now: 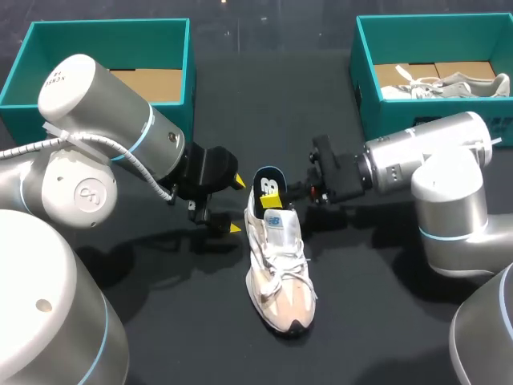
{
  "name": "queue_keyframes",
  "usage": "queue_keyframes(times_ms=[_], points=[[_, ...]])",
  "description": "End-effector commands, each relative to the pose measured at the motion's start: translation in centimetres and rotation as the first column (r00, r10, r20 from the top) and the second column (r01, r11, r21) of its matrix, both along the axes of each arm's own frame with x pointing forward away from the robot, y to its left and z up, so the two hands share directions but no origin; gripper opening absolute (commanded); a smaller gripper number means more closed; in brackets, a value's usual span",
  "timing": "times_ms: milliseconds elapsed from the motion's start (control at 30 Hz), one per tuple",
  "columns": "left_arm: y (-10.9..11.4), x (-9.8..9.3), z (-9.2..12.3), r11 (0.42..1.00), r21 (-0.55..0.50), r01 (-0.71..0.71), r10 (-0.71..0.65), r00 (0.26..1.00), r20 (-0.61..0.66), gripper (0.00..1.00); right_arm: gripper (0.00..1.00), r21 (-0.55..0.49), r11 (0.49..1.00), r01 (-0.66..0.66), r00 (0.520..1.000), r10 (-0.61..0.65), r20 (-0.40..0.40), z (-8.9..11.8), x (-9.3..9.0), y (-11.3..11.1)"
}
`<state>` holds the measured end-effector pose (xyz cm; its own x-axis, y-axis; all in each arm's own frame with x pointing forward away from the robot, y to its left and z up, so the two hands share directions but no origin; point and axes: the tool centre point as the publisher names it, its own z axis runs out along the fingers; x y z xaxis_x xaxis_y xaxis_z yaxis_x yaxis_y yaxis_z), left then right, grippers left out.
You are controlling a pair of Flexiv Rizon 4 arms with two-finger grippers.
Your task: Take the shoe out of the shoebox, open the shoe tongue, remove and reinsert the insole, then place the shoe into the shoebox
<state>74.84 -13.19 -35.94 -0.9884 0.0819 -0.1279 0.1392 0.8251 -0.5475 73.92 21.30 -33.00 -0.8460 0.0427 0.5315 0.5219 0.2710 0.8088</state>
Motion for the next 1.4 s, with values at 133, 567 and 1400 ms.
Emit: queue_keyframes(times_ms=[133,567,1400], points=[[0.0,0.0,0.0,1.000,0.001,0.000,0.000,1.000,0.002,1.00,0.00,-0.006,1.000,0.030,0.999,-0.030,-0.026,-0.6,-1.7,-0.4],[0.0,0.0,0.0,1.000,0.001,0.000,0.000,1.000,0.002,1.00,0.36,-0.049,0.999,0.000,0.997,0.004,0.072,2.4,1.1,0.5],[0.0,0.0,0.0,1.000,0.001,0.000,0.000,1.000,0.002,1.00,0.14,-0.049,0.999,0.013,1.000,-0.014,-0.026,-0.1,-0.8,-0.1]])
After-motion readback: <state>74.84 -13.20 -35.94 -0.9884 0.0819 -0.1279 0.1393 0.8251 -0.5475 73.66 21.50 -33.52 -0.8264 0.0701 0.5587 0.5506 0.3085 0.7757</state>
